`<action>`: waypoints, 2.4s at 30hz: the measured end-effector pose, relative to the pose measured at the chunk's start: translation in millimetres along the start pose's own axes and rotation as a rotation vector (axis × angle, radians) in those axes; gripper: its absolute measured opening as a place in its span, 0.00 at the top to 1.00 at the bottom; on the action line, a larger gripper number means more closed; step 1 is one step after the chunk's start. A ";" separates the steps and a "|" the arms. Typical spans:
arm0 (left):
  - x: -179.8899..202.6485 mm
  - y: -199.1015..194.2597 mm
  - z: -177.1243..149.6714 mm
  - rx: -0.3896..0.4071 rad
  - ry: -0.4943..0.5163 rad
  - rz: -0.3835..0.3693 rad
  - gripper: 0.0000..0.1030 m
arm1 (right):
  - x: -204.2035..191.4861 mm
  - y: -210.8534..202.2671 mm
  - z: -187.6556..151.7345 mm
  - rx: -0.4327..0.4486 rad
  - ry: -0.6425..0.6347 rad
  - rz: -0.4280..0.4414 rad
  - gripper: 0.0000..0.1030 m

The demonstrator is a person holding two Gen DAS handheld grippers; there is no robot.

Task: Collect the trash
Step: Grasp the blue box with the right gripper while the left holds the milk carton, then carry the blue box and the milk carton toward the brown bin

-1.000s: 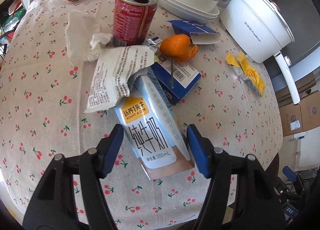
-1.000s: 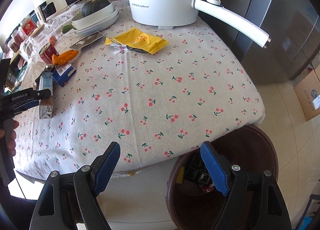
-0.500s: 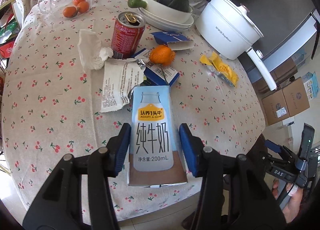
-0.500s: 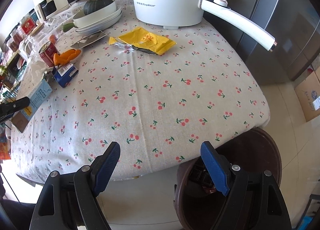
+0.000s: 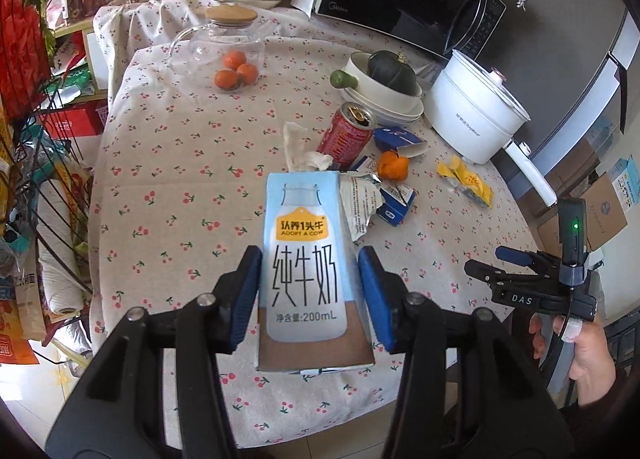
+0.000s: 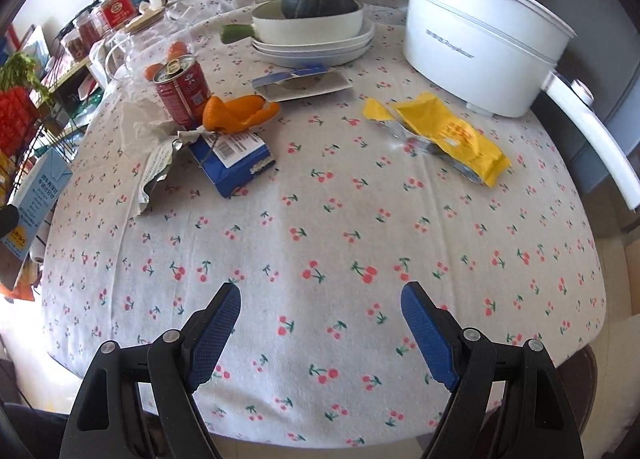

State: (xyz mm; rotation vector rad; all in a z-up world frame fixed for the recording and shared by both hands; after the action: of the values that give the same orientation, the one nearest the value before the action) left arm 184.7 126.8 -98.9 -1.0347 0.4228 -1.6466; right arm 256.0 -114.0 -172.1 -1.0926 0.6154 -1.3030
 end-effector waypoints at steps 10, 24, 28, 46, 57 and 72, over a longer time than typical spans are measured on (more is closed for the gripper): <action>-10.6 3.3 10.8 -0.006 -0.033 -0.025 0.50 | -55.3 59.7 43.5 0.077 -0.163 0.003 0.17; -17.2 13.2 11.1 -0.029 -0.047 -0.002 0.50 | -100.9 61.7 68.3 0.131 -0.273 0.063 0.39; -17.5 15.6 7.3 -0.041 -0.054 -0.003 0.50 | -99.0 56.9 57.2 0.112 -0.306 0.051 0.39; 37.2 20.9 -7.7 -0.067 0.052 -0.045 0.50 | -3.8 -26.6 -12.6 0.079 -0.217 0.016 0.40; 86.9 36.8 -26.6 -0.091 0.149 -0.083 0.50 | 45.9 -63.4 -53.2 0.123 -0.112 0.015 0.40; 193.4 73.4 -60.8 -0.149 0.324 -0.172 0.50 | 158.9 -77.7 -119.8 0.034 0.153 -0.063 0.40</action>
State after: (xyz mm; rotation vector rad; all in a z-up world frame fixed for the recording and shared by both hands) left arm 175.0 -88.4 -106.2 -0.9334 0.6954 -1.9710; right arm 151.5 -292.5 -118.6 -0.9971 0.6745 -1.4559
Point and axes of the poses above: each gripper's, at about its wrist camera, not at the fingertips, and y roughly the way its jaws point, x to its right, z to its top, the point moved 9 cm from there along y, roughly the way its jaws point, and after that the axes turned 11 degrees about -z, right-handed, at the moved point
